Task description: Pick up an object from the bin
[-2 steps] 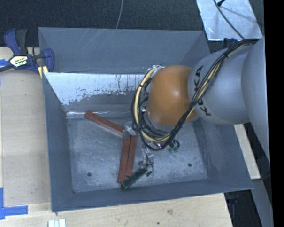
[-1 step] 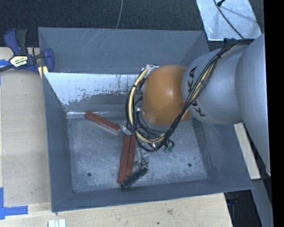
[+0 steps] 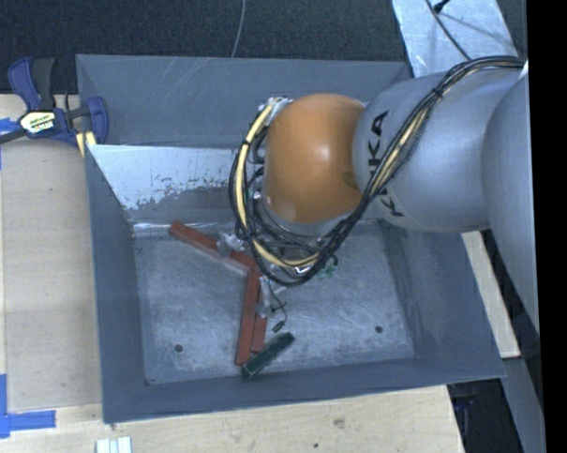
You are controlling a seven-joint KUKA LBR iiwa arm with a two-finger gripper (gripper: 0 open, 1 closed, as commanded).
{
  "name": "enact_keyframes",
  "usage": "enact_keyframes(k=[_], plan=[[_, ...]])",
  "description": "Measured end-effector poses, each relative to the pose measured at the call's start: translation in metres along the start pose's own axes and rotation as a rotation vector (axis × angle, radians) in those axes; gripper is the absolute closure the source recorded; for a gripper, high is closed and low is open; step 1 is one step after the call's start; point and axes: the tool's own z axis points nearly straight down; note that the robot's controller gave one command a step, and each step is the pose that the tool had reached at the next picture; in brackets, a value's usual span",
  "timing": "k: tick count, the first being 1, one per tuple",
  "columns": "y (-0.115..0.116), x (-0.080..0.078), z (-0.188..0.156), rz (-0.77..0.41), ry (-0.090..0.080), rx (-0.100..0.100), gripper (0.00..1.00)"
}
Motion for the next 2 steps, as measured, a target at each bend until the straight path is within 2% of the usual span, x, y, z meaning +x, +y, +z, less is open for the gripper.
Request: enact_keyframes(k=[1, 2], plan=[[-0.048, -0.002, 0.039, -0.197, -0.014, 0.005, 0.0], [0.0, -0.008, 0.078, -0.241, -0.005, 0.001, 1.0]])
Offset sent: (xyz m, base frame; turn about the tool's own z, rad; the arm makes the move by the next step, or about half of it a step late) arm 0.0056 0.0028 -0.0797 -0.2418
